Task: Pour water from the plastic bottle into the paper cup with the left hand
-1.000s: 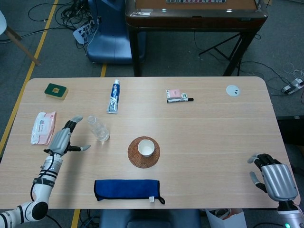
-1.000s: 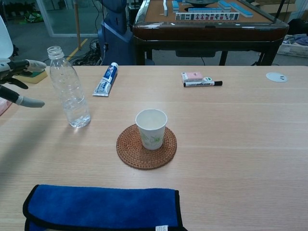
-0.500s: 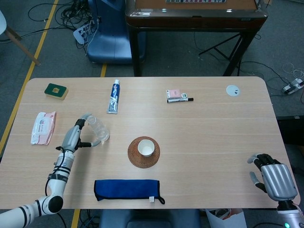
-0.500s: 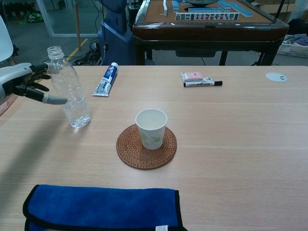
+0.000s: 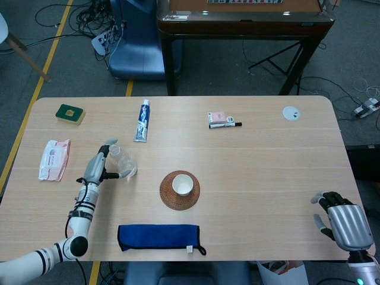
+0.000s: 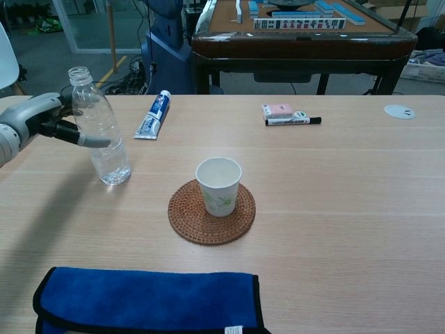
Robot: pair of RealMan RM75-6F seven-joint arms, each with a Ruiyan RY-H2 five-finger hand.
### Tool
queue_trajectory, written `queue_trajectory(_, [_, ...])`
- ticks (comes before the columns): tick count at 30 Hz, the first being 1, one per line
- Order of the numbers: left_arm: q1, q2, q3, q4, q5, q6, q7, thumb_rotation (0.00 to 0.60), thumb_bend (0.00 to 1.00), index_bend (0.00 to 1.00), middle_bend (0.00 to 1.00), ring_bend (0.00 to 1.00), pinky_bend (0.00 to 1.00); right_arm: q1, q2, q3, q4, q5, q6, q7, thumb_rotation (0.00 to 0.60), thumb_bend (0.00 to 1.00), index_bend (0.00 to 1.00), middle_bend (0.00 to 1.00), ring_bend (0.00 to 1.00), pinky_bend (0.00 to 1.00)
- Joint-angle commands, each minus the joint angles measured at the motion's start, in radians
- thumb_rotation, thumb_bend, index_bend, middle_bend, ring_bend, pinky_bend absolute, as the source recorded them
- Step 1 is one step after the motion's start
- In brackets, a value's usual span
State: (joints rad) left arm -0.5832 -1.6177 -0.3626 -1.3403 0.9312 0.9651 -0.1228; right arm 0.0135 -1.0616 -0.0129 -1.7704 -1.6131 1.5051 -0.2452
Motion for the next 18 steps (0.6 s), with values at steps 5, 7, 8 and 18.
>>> queue_trajectory(5, [-0.020, 0.012, -0.036, 0.000, -0.076, -0.088, -0.050, 0.600, 0.06, 0.02, 0.00, 0.00, 0.09, 0.004, 0.009, -0.005, -0.003, -0.001, -0.012, -0.009, 0.600, 0.36, 0.43, 0.35, 0.31, 0.57])
queue_trajectory(7, [-0.025, 0.017, -0.041, -0.002, -0.092, -0.108, -0.059, 0.600, 0.06, 0.03, 0.00, 0.00, 0.09, 0.004, 0.010, -0.005, -0.004, 0.000, -0.013, -0.008, 0.600, 0.36, 0.43, 0.35, 0.31, 0.57])
queue_trajectory(8, [-0.027, 0.017, -0.044, -0.001, -0.098, -0.116, -0.065, 0.600, 0.06, 0.04, 0.00, 0.00, 0.09, 0.004, 0.011, -0.005, -0.004, 0.001, -0.013, -0.007, 0.600, 0.36, 0.43, 0.35, 0.31, 0.57])
queue_trajectory(18, [-0.038, -0.008, -0.048, 0.028, -0.121, -0.135, -0.101, 0.600, 0.06, 0.10, 0.03, 0.00, 0.09, 0.005, 0.017, -0.005, -0.009, 0.005, -0.017, -0.010, 0.600, 0.35, 0.43, 0.35, 0.31, 0.57])
